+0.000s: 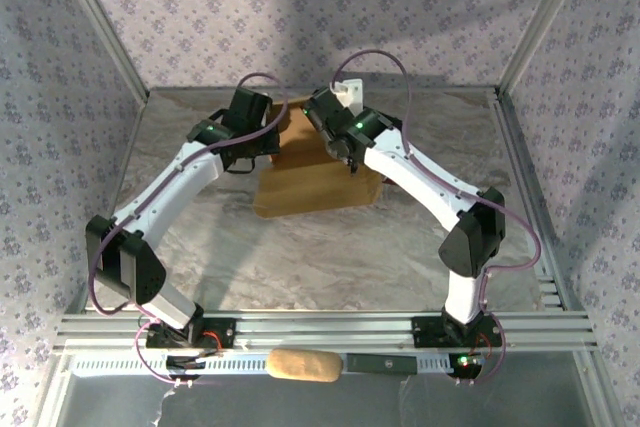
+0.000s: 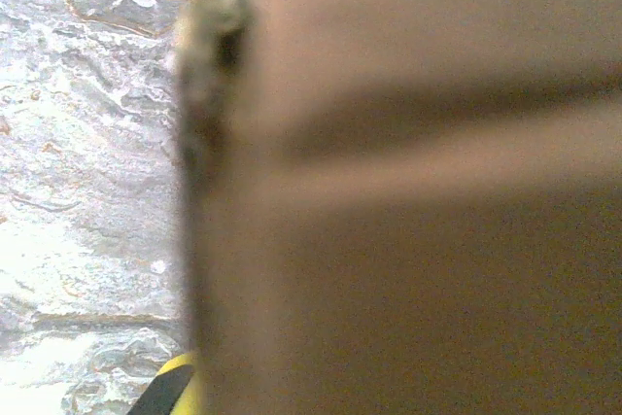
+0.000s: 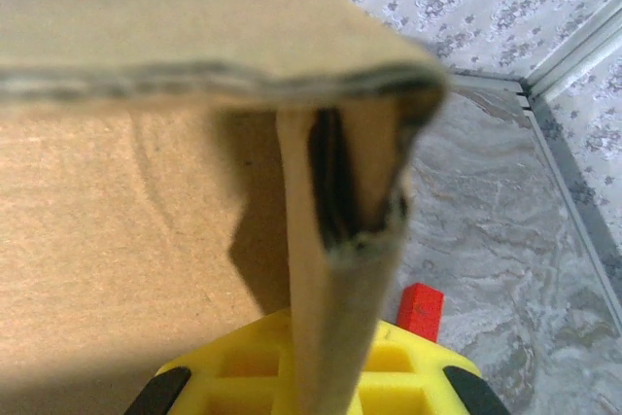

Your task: Fold the paper box

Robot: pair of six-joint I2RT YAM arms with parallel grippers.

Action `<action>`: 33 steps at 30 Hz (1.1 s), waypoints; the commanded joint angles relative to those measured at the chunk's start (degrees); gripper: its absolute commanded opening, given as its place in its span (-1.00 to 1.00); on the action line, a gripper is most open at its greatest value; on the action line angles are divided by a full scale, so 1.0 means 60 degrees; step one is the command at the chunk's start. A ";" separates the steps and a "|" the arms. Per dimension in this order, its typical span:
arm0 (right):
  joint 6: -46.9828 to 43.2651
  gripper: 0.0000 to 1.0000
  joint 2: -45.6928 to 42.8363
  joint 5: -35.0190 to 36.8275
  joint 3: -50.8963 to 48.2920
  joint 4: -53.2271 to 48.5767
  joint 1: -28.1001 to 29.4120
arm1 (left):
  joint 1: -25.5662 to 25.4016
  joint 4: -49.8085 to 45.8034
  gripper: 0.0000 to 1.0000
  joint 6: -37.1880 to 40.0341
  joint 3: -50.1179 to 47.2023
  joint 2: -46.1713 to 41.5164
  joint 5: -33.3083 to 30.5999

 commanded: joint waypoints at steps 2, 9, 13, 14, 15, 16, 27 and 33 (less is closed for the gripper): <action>0.1098 -1.00 0.0129 0.0545 0.0419 -0.1186 0.0001 | -0.0396 -0.0328 -1.00 -0.0482 0.0135 0.0200 -0.1787; 0.1421 -1.00 0.0062 0.0203 0.0289 -0.1356 0.0044 | -0.0589 0.0324 -1.00 -0.0812 -0.0330 -0.0019 -0.2203; 0.1480 -1.00 -0.0099 -0.0136 0.0121 -0.1268 -0.0083 | -0.0590 0.0409 -0.27 -0.0670 -0.0258 -0.0317 -0.1549; 0.1519 -1.00 -0.0127 -0.0223 0.0091 -0.1271 -0.0122 | -0.0600 0.0378 -0.13 -0.0698 -0.0243 -0.0439 -0.1417; 0.1550 -1.00 -0.0175 -0.0339 0.0044 -0.1237 -0.0170 | -0.0591 0.0331 -0.02 -0.0749 -0.0188 -0.0587 -0.1264; 0.1572 -1.00 -0.0228 -0.0451 -0.0036 -0.1164 -0.0209 | -0.0591 0.0292 0.07 -0.0800 -0.0137 -0.0720 -0.1081; 0.2594 -1.00 -0.0538 -0.1159 -0.0532 -0.1100 -0.0515 | -0.0617 -0.0929 0.21 -0.2236 0.0367 -0.2105 -0.0972; 0.4343 -1.00 -0.1196 -0.1768 -0.1441 -0.0905 -0.1063 | -0.2000 -0.2406 0.04 -0.4726 -0.0082 -0.3431 -0.2648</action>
